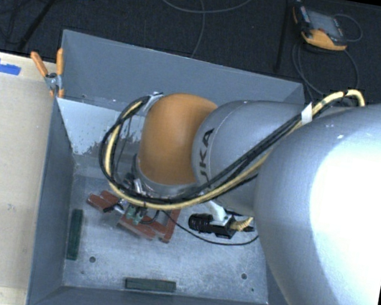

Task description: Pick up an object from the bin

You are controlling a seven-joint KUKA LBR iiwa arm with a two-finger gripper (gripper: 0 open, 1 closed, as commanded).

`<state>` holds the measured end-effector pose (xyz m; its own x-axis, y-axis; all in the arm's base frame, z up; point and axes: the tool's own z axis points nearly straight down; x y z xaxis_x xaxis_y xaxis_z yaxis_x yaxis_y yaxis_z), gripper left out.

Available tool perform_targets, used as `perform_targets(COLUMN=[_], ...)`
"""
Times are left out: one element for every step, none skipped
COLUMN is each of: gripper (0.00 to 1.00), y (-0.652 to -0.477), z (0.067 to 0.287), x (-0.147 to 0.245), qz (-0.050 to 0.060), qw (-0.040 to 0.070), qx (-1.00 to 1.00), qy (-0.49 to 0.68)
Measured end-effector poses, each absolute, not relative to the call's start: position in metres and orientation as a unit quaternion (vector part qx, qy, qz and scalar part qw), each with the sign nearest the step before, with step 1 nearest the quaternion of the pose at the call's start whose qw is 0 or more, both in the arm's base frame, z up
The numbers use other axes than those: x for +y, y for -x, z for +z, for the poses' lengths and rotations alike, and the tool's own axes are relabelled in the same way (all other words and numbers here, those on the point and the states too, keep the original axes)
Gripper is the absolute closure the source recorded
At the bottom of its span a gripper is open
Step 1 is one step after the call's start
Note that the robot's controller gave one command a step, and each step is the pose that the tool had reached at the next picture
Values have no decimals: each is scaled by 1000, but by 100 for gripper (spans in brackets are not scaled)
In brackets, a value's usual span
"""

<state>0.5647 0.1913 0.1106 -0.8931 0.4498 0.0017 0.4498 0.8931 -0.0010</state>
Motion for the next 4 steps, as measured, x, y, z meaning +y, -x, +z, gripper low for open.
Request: perform_targets(gripper=[100, 100, 100, 100], y=[-565, -564, -564, -565], z=[119, 124, 137, 144], x=[191, 191, 191, 191], qz=[-1, 1, 0, 0], qw=[-1, 1, 2, 0], qx=[-973, -973, -973, -973], qy=[231, 232, 232, 231])
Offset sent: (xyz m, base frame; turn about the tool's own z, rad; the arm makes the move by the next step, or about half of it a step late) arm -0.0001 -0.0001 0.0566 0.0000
